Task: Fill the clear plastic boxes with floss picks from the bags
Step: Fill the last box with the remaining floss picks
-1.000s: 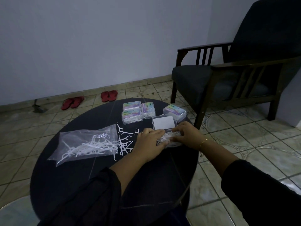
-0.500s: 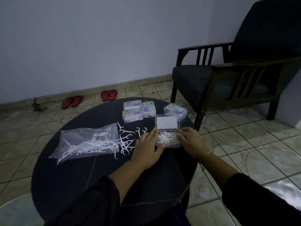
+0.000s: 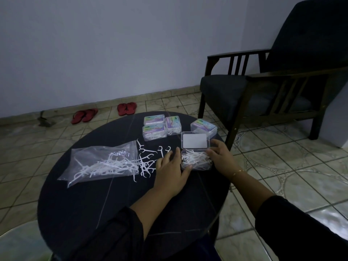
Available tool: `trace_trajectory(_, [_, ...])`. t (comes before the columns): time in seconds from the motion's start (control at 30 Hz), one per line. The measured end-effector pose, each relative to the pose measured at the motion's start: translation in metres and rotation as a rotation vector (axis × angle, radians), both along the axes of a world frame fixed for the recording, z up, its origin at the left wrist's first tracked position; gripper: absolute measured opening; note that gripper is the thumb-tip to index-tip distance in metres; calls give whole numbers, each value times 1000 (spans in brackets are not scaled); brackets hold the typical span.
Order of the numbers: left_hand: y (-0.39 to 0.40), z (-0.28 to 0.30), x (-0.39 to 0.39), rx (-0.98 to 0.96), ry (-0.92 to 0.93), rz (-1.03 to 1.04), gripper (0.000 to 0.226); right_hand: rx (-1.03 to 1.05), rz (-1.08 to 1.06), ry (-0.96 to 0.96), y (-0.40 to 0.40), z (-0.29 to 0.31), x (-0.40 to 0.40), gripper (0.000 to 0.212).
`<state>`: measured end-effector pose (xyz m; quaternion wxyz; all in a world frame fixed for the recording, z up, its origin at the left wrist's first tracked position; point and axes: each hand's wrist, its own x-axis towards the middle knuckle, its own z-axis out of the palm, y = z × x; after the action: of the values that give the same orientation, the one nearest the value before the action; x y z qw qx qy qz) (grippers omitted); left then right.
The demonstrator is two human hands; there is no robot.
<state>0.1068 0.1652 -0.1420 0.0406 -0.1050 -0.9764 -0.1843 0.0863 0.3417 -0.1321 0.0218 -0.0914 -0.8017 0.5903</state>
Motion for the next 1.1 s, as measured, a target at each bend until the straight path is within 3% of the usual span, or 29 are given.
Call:
trace_trajectory(0.1, [1, -2, 1, -18, 3, 16, 71, -40, 9, -9, 0, 4, 0, 40])
trace_trajectory(0.23, [4, 3, 5, -51, 39, -14, 59, 218, 68, 16, -2, 4, 3, 20])
trace_trajectory(0.3, [4, 1, 4, -80, 67, -37, 57, 233, 56, 21, -5, 3, 3, 15])
trace_trajectory(0.5, [5, -4, 0, -85, 36, -26, 60, 87, -81, 9, -3, 6, 1, 17])
trace_trajectory(0.8, [5, -2, 0, -94, 40, -22, 60, 205, 25, -55, -4, 10, 6, 33])
trace_trajectory(1.1, [4, 0, 1, -118, 28, -25, 60, 226, -22, -23, 6, 12, 15, 4])
